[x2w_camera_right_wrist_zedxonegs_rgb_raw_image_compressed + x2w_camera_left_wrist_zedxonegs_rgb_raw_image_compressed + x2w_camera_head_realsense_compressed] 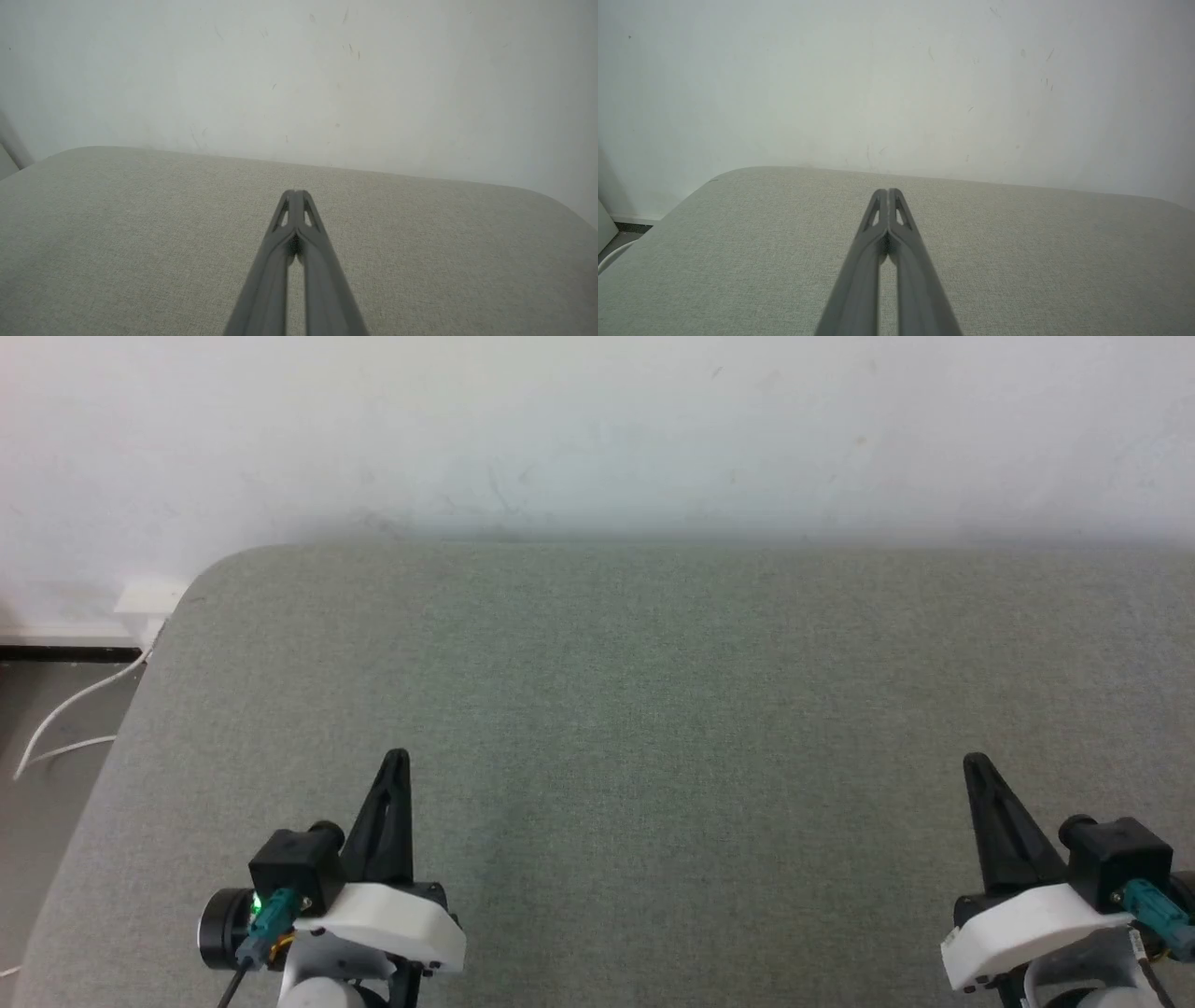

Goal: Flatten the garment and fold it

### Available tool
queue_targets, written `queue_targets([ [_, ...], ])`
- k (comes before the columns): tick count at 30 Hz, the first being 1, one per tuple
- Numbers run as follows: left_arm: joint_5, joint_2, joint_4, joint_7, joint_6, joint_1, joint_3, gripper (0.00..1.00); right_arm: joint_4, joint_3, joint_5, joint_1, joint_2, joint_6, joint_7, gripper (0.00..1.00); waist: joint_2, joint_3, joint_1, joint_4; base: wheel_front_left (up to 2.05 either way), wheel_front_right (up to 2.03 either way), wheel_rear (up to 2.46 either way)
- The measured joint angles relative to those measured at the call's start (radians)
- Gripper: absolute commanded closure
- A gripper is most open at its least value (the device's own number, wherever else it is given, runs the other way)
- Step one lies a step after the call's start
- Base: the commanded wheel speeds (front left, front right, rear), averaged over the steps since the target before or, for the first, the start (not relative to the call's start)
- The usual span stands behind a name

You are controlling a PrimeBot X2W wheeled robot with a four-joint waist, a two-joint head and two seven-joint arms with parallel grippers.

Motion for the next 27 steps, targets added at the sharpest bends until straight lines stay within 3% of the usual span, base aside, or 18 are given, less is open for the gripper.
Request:
queue_targets([
  [27,0.052,0.000,-0.032,0.056,-0.001,0.011,0.023,1.00,0.002,0.019,-0.016,-0.010,0.000,0.000,0.026,1.00,0.0000,-0.005,0.0000,-0.002,0.00,0.00,0.00],
])
